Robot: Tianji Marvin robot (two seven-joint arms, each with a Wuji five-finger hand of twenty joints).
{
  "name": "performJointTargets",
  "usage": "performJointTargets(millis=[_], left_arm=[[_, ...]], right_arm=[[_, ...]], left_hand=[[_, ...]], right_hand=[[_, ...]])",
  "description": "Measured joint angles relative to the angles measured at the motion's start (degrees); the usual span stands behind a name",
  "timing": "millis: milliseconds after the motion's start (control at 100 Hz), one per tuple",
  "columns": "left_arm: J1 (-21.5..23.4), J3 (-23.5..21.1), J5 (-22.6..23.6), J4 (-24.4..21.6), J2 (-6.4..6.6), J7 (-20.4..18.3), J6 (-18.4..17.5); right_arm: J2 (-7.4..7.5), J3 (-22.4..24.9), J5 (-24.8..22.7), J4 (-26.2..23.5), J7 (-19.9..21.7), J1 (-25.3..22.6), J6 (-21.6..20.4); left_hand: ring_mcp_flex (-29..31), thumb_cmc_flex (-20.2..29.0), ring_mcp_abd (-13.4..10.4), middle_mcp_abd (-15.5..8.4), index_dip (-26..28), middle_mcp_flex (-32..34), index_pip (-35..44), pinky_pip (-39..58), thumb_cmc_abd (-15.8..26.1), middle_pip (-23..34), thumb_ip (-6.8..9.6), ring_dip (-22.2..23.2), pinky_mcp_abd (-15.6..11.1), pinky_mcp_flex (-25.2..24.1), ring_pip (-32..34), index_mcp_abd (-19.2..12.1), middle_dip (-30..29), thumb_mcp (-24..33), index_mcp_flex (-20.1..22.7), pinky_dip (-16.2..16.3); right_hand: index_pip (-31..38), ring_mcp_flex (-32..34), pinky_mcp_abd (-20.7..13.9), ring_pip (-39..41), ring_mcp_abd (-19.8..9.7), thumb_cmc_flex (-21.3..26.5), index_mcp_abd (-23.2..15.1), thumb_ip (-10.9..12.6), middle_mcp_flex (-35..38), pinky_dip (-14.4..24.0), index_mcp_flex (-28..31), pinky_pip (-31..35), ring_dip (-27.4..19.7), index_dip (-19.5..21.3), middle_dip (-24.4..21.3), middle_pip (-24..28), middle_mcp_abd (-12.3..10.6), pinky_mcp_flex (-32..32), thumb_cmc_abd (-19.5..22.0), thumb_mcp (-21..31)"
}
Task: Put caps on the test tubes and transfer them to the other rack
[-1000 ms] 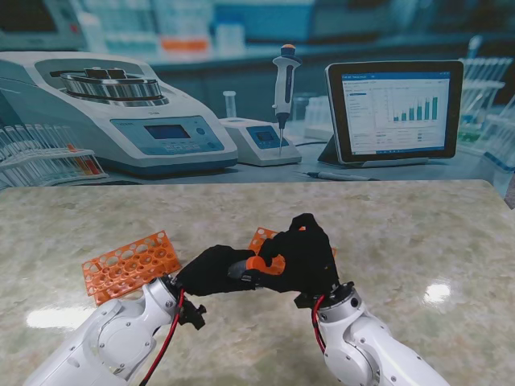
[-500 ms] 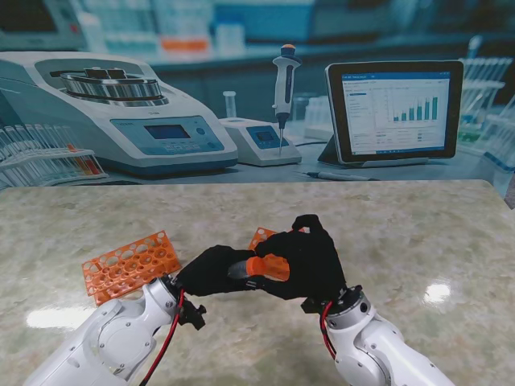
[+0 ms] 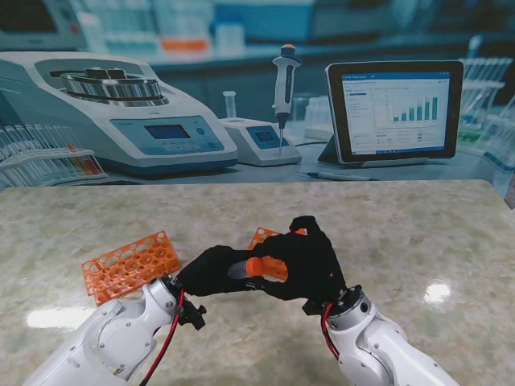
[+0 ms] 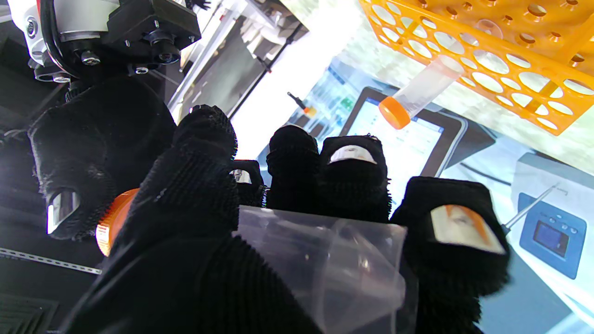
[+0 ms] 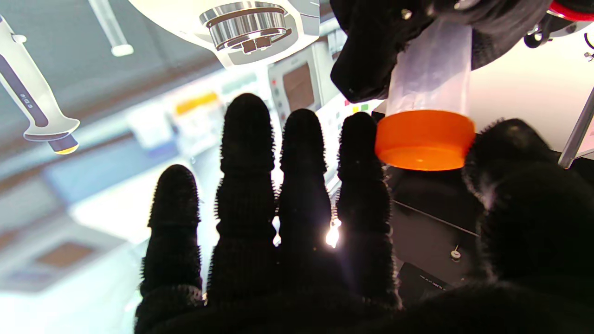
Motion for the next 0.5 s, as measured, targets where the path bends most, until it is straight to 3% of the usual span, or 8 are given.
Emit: performJointTargets(millis=[50, 250, 500], left_arm=[[0.0, 0.0, 0.0, 0.0, 0.01, 0.0, 0.0], [0.0, 0.0, 0.0, 0.2, 0.03, 0.0, 0.0], [-0.1, -0.1, 0.0, 0.2, 0.05, 0.1, 0.0]], right_arm=[[0.0, 0.0, 0.0, 0.0, 0.1, 0.1, -0.1], [0.0, -0.2, 0.4, 0.0, 0.5, 0.4, -0.5], [-0.04, -0.9, 0.9, 0.4, 0.1, 0.8, -0.5]], left_hand=[[0.0, 0.0, 0.0, 0.0, 0.0, 0.0, 0.1, 0.0, 0.0, 0.0, 0.0, 0.0, 0.0, 0.0, 0.0, 0.0, 0.0, 0.0, 0.0, 0.0], [0.0, 0.0, 0.0, 0.0, 0.1, 0.0, 0.2, 0.0, 0.0, 0.0, 0.0, 0.0, 0.0, 0.0, 0.0, 0.0, 0.0, 0.0, 0.0, 0.0], [0.0, 0.0, 0.0, 0.0, 0.1, 0.0, 0.7, 0.0, 0.0, 0.0, 0.0, 0.0, 0.0, -0.1, 0.0, 0.0, 0.0, 0.0, 0.0, 0.0]], right_hand=[[0.2, 0.0, 0.0, 0.0, -0.1, 1.2, 0.1, -0.2, 0.0, 0.0, 0.0, 0.0, 0.0, -0.7, 0.0, 0.0, 0.1, 0.0, 0.0, -1.6], [10.8, 1.4, 0.0, 0.4, -0.5, 6.2, 0.8, -2.4, 1.3, 0.1, -3.4, 0.0, 0.0, -10.7, 0.7, 1.5, 0.2, 0.6, -0.6, -8.0], [12.8, 4.4, 0.0, 1.1, -1.0, 7.9, 1.6, -3.6, 5.4, 0.1, -3.9, 0.1, 0.0, -11.5, 3.7, 5.6, -0.3, 2.0, -0.7, -9.1]])
